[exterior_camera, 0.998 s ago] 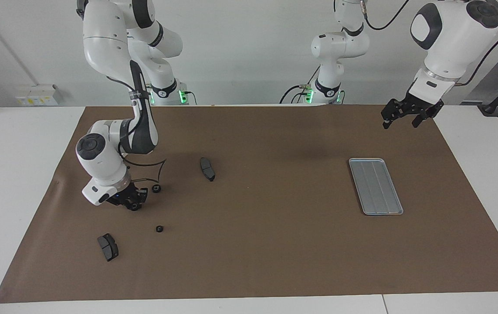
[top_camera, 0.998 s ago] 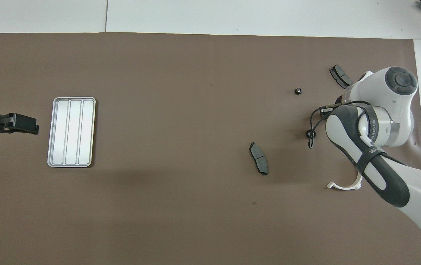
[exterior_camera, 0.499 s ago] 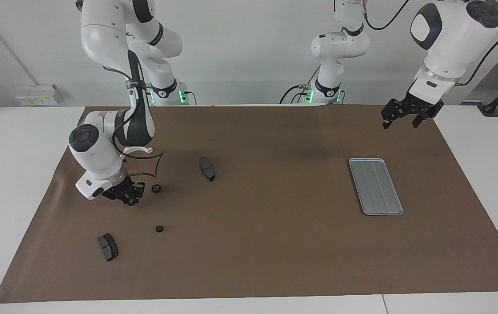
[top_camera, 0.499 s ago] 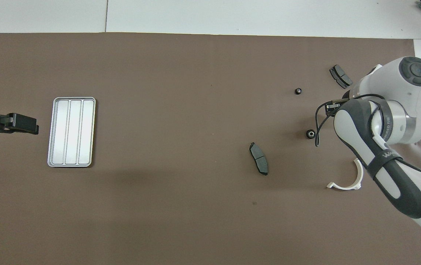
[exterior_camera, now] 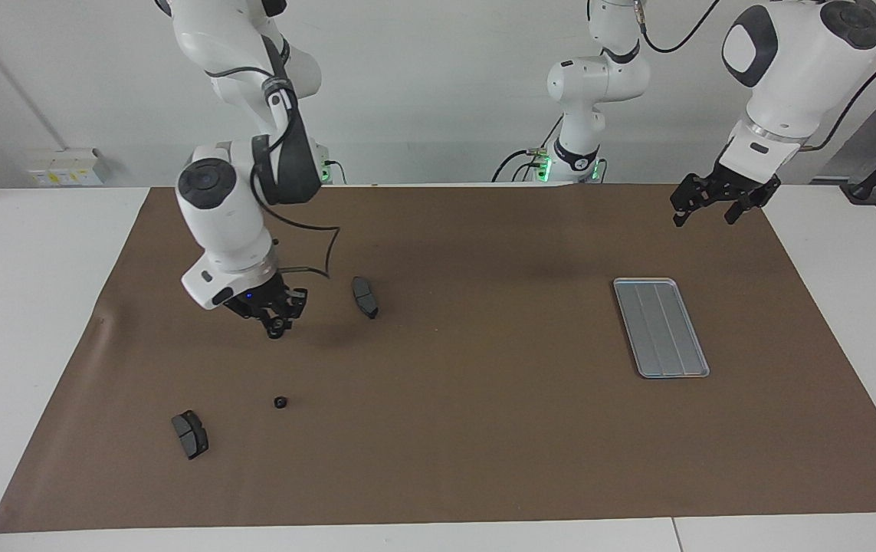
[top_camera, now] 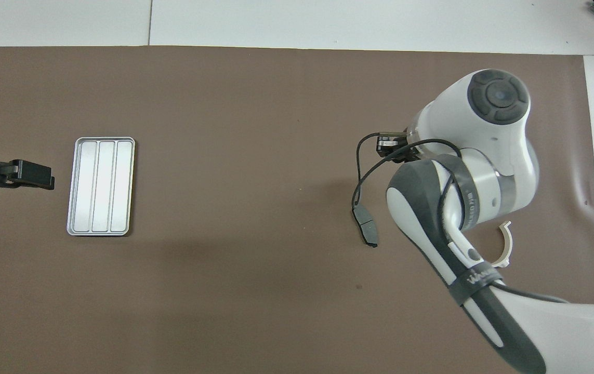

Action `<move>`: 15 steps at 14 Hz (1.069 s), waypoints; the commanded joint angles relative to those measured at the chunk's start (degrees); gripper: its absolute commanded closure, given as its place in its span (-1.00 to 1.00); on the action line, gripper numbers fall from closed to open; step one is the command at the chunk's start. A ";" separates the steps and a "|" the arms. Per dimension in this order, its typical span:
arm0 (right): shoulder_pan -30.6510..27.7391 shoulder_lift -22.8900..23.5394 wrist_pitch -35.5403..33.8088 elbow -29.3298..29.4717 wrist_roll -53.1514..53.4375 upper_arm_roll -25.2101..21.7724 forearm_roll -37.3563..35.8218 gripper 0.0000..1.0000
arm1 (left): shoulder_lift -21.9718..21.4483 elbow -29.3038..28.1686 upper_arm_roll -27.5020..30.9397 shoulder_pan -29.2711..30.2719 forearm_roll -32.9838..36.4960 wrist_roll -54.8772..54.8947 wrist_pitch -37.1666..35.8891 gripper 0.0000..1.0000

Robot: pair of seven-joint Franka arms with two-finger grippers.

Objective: Pick bearing gear from pile to tray
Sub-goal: 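Carry the bearing to the table center and release it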

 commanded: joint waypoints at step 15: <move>20.02 13.01 18.35 -1.04 22.98 -0.19 2.98 0.06 | -1.61 -1.50 0.22 0.29 1.13 0.31 0.45 -1.00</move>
